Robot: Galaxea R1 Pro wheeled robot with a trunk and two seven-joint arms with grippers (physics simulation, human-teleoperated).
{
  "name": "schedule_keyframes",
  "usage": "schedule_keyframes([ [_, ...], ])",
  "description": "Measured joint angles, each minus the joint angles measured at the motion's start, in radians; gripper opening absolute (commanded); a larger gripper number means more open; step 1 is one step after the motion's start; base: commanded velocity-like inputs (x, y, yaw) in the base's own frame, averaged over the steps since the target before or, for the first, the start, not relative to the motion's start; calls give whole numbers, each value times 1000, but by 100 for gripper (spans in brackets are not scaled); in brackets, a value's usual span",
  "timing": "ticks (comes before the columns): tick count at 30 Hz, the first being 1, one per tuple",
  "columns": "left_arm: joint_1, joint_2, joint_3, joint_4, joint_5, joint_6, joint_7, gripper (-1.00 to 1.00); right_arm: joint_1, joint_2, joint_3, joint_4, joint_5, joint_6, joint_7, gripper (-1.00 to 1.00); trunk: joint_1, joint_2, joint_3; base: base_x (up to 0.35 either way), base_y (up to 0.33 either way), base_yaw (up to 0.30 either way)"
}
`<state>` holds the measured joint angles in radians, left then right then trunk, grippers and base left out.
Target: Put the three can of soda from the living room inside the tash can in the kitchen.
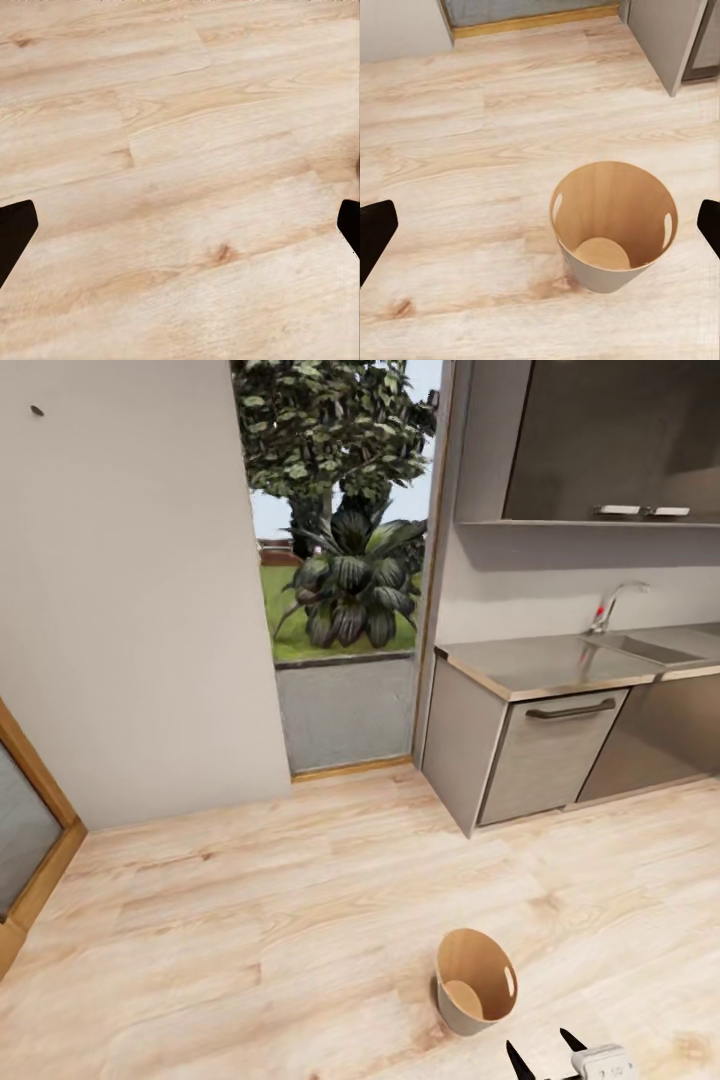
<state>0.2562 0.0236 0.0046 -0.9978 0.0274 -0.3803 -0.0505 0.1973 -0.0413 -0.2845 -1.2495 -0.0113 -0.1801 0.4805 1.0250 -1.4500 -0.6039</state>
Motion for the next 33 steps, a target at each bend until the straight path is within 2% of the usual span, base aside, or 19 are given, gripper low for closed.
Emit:
schedule_keyframes([
  [11,0,0,0,5,1,-1,0,100,-1,0,2,16,1,-1,1,100,0,0,0,264,-140,0],
  [30,0,1,0,5,7,-2,1,100,-5,1,16,28,9,9,2,100,0,0,0,21,-13,0],
  [32,0,1,0,6,6,-2,0,100,-8,1,21,28,9,19,2,100,0,0,0,0,0,0],
  [33,0,1,0,7,4,-2,0,100,-30,1,26,23,10,101,1,100,0,0,0,0,0,0],
])
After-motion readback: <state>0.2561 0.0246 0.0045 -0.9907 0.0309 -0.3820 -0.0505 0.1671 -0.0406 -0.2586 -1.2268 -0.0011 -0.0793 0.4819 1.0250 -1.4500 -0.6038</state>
